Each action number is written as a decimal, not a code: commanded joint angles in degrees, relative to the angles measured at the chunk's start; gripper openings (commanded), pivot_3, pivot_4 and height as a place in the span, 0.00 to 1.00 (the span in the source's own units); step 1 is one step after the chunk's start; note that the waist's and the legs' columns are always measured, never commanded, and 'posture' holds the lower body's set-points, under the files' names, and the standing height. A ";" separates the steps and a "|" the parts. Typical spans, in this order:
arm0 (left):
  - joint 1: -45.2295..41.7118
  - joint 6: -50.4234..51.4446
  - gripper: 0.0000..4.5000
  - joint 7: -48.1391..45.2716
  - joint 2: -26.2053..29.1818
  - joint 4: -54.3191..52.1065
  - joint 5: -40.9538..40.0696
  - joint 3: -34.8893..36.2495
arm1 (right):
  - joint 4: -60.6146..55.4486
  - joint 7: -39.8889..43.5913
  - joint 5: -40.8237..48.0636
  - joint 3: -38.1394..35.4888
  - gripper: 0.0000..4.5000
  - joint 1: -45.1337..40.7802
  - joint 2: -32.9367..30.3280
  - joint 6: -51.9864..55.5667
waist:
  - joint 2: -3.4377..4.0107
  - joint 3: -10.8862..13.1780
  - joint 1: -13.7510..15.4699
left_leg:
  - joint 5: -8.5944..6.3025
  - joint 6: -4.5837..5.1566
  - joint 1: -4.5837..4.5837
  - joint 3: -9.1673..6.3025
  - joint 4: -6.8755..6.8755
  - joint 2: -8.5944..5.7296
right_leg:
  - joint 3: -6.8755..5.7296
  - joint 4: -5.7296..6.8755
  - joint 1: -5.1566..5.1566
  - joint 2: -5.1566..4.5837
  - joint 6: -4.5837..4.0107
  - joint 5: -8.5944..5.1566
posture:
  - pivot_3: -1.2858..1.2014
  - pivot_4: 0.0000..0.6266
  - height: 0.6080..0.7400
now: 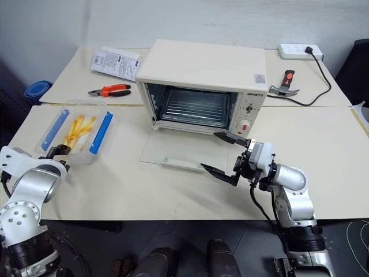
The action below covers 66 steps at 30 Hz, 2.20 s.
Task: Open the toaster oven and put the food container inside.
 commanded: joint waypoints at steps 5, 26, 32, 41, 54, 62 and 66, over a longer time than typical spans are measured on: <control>-0.76 1.38 0.45 0.95 4.60 1.84 -0.07 3.17 | 1.06 1.40 0.15 0.17 1.00 0.92 0.94 -2.88 | 0.00 0.00 -0.06 | 0.00 0.00 0.01 0.03 -0.01 0.00 | 0.05 0.01 -0.01 0.00 0.00 0.00 | 0.52 0.24 1.00; -15.89 35.39 0.02 -38.54 37.89 9.84 -4.34 -13.03 | -4.98 -2.23 -0.25 -2.36 1.00 6.04 -3.41 1.79 | -0.03 0.03 0.01 | 0.00 0.01 -0.05 -0.01 -0.15 -0.06 | 0.08 0.05 -0.14 -0.05 -0.06 -0.02 | 0.52 0.24 1.00; -30.30 38.37 0.02 -44.42 30.45 11.19 1.55 -23.82 | -9.25 -6.29 -0.96 -3.04 1.00 10.20 -3.74 2.67 | -0.03 0.03 -0.16 | 0.01 -0.01 -0.07 0.03 -0.10 -0.06 | 0.11 0.07 -0.16 -0.04 -0.05 -0.02 | 0.52 0.24 1.00; -36.65 36.90 0.02 -49.55 16.75 14.32 15.00 -30.29 | -15.34 -12.51 -2.05 -3.69 1.00 14.01 -3.13 3.65 | -0.04 0.03 -1.17 | 0.04 -0.07 -0.19 0.19 -0.08 -0.06 | 0.28 0.40 -0.54 -0.01 -0.05 -0.03 | 0.52 0.24 1.00; -34.24 26.50 0.71 -62.92 7.60 13.70 22.77 -20.98 | -22.06 -19.19 1.12 -5.55 1.00 17.40 -4.10 9.65 | -0.04 0.03 -1.36 | 0.06 -0.09 -0.22 0.20 -0.03 -0.05 | 0.30 0.43 -0.58 -0.01 -0.06 -0.02 | 0.52 0.24 1.00; -17.98 3.77 0.51 -105.78 24.82 11.95 29.79 -21.02 | -33.67 -17.45 6.50 -3.60 0.79 26.27 -16.17 28.93 | -0.04 0.02 -1.19 | 0.06 -0.14 -0.21 0.22 -0.16 -0.09 | 0.64 0.46 -0.78 0.07 -0.08 -0.04 | 0.52 0.24 1.00; -8.40 -18.59 0.24 -126.00 28.28 15.96 40.72 -25.91 | -35.03 -17.19 2.40 2.35 0.48 25.36 -18.05 31.16 | -0.05 0.01 -0.46 | 0.06 -0.08 -0.19 0.20 -0.10 -0.09 | 0.62 0.23 -0.58 0.03 -0.09 -0.04 | 0.52 0.24 1.00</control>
